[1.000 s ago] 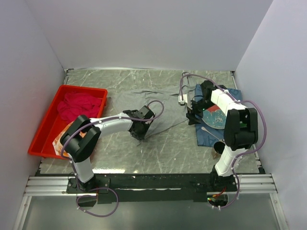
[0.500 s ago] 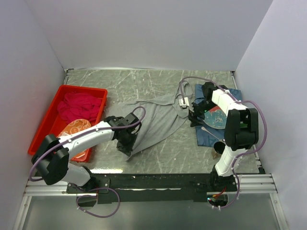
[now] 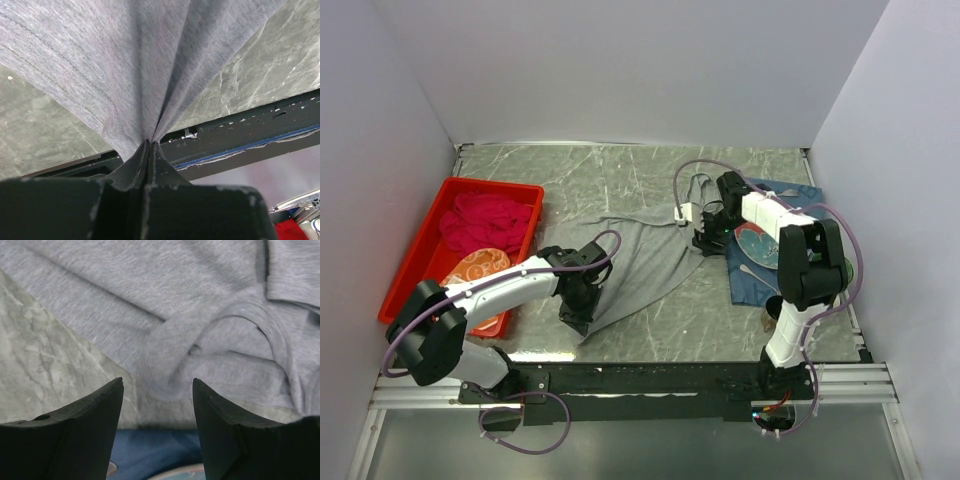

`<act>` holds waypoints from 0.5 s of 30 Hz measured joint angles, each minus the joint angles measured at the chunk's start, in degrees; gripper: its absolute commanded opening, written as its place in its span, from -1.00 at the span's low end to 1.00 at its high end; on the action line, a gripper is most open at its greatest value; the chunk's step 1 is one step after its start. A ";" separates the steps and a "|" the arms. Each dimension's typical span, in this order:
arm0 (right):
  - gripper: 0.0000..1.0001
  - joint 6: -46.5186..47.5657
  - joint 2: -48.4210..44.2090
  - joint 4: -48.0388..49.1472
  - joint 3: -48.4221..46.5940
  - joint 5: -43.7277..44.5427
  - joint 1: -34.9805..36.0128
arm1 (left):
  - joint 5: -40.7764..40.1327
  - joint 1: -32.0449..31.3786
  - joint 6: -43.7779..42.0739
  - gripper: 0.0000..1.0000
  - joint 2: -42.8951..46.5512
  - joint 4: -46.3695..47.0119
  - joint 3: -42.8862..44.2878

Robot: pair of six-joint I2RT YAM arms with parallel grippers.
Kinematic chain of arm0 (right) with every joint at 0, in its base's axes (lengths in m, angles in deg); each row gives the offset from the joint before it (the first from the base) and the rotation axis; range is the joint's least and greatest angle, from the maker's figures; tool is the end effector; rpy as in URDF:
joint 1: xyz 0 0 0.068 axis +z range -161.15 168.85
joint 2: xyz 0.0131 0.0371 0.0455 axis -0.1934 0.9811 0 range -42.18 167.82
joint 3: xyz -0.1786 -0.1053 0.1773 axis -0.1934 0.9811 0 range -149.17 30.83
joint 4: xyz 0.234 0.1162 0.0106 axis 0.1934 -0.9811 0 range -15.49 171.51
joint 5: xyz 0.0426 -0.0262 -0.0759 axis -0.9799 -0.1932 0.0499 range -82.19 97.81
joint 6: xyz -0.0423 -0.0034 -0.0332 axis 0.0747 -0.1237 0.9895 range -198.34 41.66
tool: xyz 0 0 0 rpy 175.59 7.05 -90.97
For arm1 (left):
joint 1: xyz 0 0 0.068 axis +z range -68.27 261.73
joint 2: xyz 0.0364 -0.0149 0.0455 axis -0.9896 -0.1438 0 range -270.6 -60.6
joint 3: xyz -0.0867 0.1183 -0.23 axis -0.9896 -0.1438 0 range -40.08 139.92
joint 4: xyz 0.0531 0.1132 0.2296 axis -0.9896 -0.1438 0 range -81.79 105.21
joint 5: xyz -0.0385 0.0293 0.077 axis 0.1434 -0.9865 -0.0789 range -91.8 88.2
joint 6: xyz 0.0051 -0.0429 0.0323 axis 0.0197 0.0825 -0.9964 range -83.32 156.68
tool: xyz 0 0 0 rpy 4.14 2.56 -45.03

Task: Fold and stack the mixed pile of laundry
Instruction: Flatten out the tank top at the center of the board.

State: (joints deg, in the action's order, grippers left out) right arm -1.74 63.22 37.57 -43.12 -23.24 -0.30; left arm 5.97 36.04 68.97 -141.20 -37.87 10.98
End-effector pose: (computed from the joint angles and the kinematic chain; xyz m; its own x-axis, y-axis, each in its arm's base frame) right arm 0.3471 0.0851 0.1903 0.0610 -0.8369 -0.5439 -0.9915 0.0120 -0.1297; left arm 0.1597 -0.1705 0.1969 -0.9708 0.2368 -0.0370 0.2396 0.9537 -0.1819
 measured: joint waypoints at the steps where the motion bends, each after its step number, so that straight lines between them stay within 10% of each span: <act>1: 0.13 -0.09 0.33 0.11 0.00 0.26 0.39 | 0.00 0.00 0.04 -0.98 0.04 0.00 0.00; 8: -0.89 -1.57 3.67 -0.26 -2.84 3.91 1.16 | -0.02 0.33 0.37 -0.98 1.73 -0.74 -0.98; 15: -1.00 -5.07 5.42 1.46 -9.94 11.23 -0.90 | -0.04 3.26 0.42 -0.98 6.01 -5.40 -1.36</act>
State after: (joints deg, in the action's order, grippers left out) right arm -6.82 68.64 39.03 -53.06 -12.00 -1.20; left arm 5.93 39.29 69.39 -135.19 -43.27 9.63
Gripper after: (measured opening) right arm 0.018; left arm 0.021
